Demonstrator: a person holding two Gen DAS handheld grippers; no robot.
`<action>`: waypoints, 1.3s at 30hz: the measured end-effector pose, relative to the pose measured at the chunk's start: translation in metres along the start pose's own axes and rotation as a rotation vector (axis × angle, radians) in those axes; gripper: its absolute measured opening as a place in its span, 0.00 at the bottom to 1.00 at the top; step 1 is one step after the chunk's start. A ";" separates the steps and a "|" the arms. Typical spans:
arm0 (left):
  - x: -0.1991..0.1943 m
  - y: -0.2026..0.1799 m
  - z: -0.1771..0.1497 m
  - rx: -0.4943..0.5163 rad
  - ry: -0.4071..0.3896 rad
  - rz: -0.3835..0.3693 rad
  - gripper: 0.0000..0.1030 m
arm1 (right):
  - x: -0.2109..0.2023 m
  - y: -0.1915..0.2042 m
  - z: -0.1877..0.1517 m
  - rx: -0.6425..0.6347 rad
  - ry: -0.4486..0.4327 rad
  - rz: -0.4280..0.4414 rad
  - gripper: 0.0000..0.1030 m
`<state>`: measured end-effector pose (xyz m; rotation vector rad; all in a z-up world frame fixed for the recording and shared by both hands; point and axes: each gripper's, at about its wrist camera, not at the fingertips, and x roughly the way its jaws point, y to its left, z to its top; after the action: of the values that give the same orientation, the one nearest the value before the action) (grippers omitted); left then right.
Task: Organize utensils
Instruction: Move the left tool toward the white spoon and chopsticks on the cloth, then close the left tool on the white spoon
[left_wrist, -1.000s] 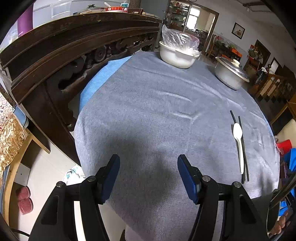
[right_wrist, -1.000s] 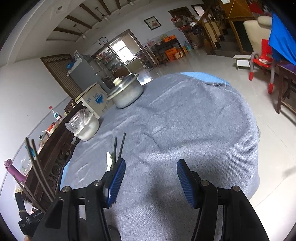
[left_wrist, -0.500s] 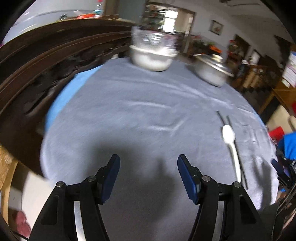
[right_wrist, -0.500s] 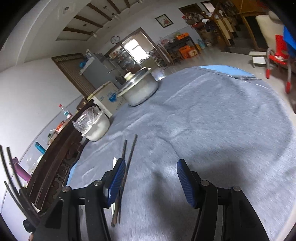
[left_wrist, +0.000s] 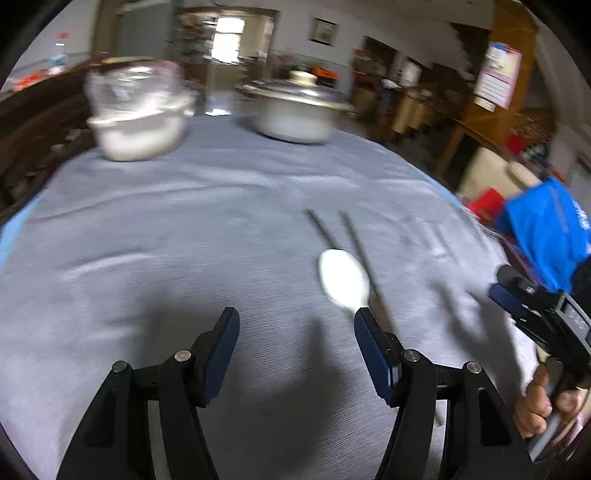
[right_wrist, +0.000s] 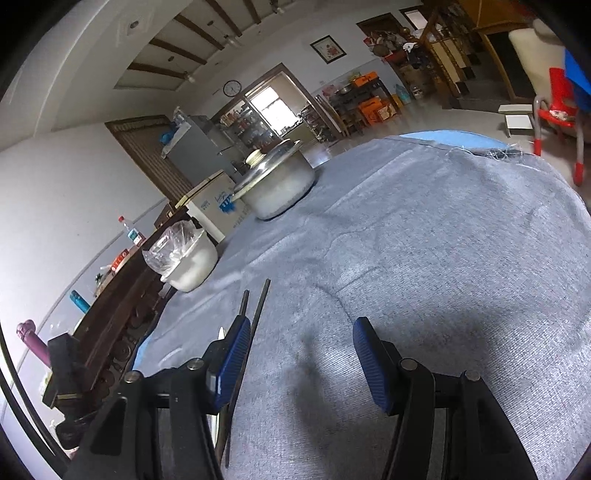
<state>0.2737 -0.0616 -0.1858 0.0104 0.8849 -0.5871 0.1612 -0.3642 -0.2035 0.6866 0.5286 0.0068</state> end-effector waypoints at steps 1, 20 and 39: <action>0.003 -0.003 0.001 0.009 0.014 -0.034 0.63 | 0.000 -0.001 0.000 0.006 0.000 -0.002 0.59; 0.022 -0.004 0.015 -0.005 0.111 -0.097 0.07 | -0.002 -0.009 0.001 0.038 -0.011 0.009 0.59; -0.008 0.046 0.016 -0.120 0.061 0.072 0.20 | -0.002 -0.009 0.003 0.031 -0.011 0.022 0.59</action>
<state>0.3037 -0.0232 -0.1794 -0.0484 0.9742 -0.4673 0.1591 -0.3730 -0.2062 0.7219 0.5113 0.0150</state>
